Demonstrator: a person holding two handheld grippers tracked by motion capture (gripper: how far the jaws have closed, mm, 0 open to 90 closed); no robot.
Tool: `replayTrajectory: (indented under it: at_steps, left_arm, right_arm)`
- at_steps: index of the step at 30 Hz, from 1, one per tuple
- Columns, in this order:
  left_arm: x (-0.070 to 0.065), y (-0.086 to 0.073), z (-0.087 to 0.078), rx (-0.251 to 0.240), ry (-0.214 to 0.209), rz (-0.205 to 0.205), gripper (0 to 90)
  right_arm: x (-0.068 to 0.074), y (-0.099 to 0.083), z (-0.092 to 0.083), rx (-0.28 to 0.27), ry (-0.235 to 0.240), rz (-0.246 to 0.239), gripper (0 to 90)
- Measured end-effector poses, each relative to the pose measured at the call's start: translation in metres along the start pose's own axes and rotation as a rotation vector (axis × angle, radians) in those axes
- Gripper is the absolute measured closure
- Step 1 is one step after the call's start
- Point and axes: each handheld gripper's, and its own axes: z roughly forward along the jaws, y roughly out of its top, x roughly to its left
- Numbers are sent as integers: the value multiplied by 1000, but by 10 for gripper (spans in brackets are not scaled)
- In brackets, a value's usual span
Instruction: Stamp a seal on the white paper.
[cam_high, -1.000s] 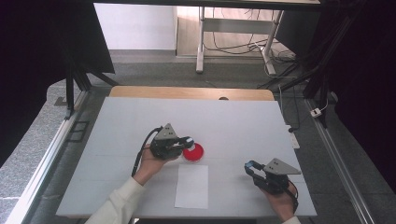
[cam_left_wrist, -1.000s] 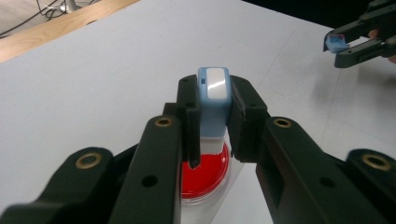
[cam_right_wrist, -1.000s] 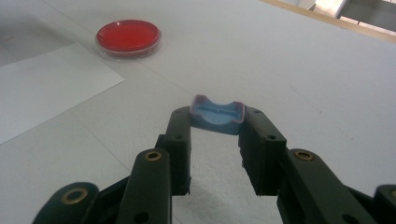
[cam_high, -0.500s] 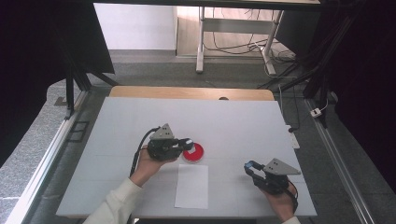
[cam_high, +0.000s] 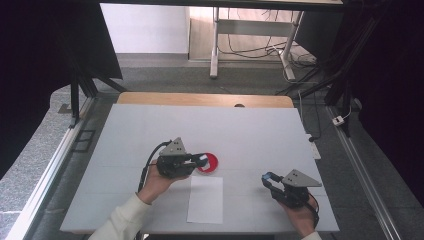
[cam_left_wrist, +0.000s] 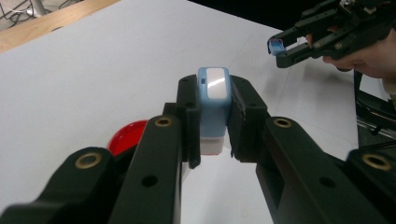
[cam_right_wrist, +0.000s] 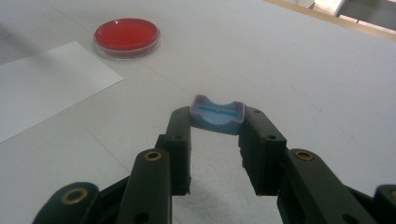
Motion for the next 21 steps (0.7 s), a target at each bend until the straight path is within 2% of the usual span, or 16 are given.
replayTrajectory:
  at_steps: [7, 21]
  left_arm:
    - [-9, -7, -4, 11, -8, 4, 756]
    - [-17, -12, -4, 29, -29, 15, 756]
  right_arm:
    - [0, 0, 1, 3, -1, 1, 645]
    - [0, 0, 0, 0, -1, -2, 644]
